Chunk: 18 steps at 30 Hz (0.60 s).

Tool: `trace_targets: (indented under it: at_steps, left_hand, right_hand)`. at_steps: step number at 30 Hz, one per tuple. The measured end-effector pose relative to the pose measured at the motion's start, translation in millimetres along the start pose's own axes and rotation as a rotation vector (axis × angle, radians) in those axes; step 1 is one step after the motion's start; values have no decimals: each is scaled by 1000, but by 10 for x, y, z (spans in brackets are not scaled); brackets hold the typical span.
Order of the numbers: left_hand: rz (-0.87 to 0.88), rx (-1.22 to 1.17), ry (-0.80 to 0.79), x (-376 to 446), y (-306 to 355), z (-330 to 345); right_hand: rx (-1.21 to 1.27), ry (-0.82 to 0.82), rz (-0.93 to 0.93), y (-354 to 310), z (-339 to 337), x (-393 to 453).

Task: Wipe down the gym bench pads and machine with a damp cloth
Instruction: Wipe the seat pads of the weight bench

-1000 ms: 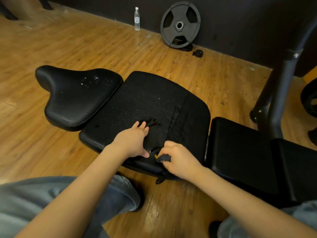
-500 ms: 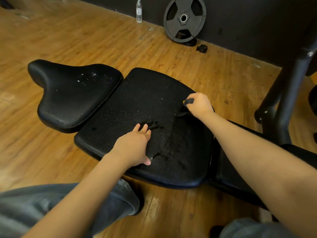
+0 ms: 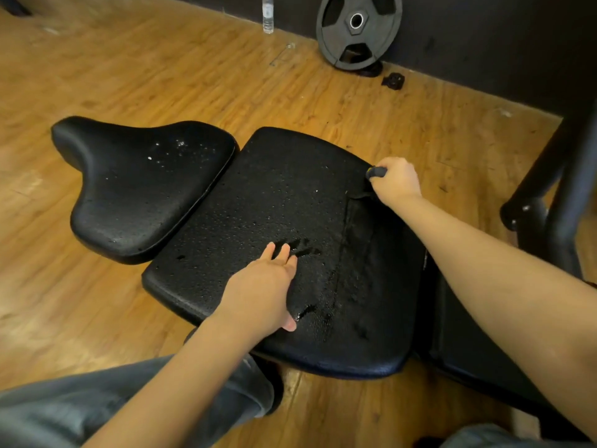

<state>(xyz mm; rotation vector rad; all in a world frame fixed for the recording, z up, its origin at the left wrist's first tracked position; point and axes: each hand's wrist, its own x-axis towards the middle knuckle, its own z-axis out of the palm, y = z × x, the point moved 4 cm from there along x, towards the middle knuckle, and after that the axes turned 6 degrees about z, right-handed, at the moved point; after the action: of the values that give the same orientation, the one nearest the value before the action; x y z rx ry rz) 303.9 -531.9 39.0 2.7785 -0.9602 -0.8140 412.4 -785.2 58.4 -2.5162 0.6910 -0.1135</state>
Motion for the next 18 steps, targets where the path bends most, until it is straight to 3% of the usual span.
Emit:
trace_targets:
  at_steps: [12, 18]
  left_hand:
    - [34, 21, -13, -76, 44, -95]
    - [49, -10, -32, -161, 5, -87]
  right_hand:
    - [-5, -361, -473, -212, 446, -2236]
    - [-33, -396, -515, -232, 467, -2430]
